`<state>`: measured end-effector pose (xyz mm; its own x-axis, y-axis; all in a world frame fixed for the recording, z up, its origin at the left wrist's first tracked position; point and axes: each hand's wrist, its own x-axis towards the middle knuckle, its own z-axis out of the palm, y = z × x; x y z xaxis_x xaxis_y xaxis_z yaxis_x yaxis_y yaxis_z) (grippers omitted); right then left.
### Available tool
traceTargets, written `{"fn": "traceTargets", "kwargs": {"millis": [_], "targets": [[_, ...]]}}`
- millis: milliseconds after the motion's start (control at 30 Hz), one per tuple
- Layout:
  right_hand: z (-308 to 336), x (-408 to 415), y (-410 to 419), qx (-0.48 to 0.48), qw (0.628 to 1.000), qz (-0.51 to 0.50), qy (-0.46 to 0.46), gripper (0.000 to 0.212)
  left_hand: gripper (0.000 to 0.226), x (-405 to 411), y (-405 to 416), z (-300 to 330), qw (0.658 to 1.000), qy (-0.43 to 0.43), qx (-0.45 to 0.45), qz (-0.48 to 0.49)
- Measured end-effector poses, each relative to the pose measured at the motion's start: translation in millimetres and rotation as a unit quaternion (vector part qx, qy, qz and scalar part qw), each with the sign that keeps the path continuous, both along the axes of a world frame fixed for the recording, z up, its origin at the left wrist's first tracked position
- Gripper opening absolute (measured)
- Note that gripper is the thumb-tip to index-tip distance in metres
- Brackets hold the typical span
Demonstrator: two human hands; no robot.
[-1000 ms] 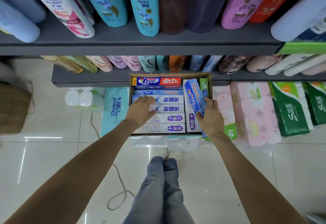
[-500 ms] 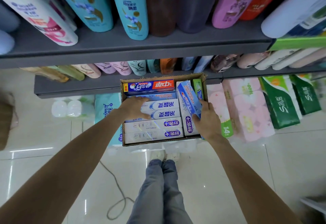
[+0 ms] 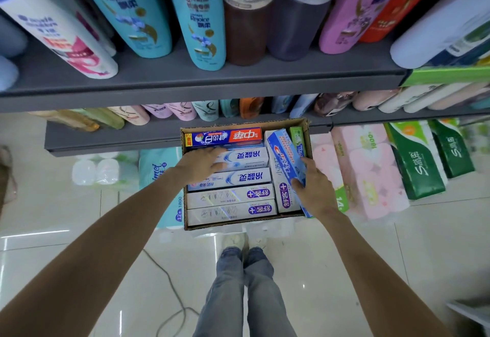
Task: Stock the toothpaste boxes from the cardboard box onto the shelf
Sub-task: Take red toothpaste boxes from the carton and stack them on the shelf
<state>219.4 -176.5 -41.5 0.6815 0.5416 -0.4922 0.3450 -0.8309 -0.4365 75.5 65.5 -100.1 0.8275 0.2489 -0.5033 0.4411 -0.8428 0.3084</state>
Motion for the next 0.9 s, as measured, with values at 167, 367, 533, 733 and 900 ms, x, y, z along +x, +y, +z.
{"fn": "traceTargets", "kwargs": {"millis": [167,367,533,733,900], "targets": [[-0.3,3.5,-5.6,0.032,0.998,-0.045,0.039,0.050,0.057,1.7,-23.3,-5.4,0.984,0.022,0.169,-0.052],[31.3,7.5,-18.1,0.136,0.985,-0.079,0.073,0.050,0.057,12.9,-32.8,4.7,0.986,0.003,0.165,0.005],[75.4,11.5,-26.9,0.197,0.973,-0.059,0.110,0.037,0.055,-9.1,-41.3,80.1,0.981,-0.092,0.141,0.097],[155.4,13.9,-20.8,0.220,0.966,0.075,0.113,0.034,0.049,-71.1,-45.6,192.9,0.957,-0.116,0.113,0.240],[246.6,10.0,8.0,0.278,0.933,0.229,0.019,0.035,0.072,-115.3,-37.2,285.4,0.943,-0.145,0.182,0.238]]}}
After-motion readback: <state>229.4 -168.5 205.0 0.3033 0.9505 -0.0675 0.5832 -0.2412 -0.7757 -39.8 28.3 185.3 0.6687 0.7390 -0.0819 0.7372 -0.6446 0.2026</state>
